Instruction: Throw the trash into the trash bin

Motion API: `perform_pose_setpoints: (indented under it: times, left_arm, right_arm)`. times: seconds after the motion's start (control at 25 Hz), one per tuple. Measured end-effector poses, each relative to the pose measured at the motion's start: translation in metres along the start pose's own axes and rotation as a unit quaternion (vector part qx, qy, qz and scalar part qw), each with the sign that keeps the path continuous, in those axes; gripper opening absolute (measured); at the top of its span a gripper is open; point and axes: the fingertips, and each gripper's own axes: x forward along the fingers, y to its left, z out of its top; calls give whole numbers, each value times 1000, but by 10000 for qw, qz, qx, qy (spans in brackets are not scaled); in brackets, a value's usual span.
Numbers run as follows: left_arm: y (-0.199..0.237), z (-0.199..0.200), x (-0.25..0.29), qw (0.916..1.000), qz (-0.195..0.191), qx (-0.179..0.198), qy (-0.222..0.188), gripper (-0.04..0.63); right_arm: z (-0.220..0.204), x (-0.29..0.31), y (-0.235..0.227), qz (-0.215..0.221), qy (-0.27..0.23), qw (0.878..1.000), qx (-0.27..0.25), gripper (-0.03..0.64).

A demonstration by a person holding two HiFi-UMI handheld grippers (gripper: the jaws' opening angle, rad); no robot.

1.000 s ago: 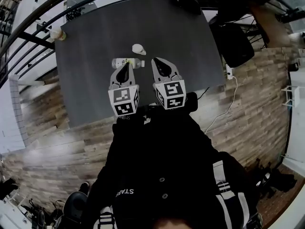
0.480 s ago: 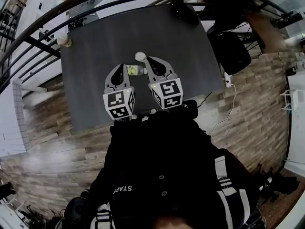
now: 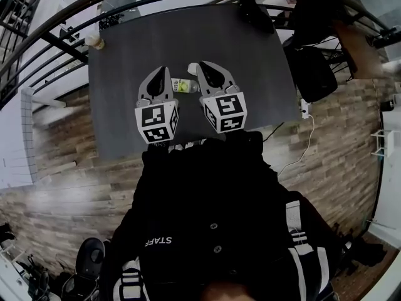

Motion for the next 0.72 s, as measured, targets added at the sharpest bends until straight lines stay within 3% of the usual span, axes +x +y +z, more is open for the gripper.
perform_pose_setpoints:
  times: [0.52, 0.72]
  left_arm:
    - [19, -41, 6, 9988, 114, -135, 454, 0]
    - [28, -69, 15, 9965, 148, -329, 755, 0]
  right_arm:
    - [-41, 18, -13, -114, 478, 9987, 102, 18]
    - [-75, 30, -18, -64, 928, 9955, 180, 18]
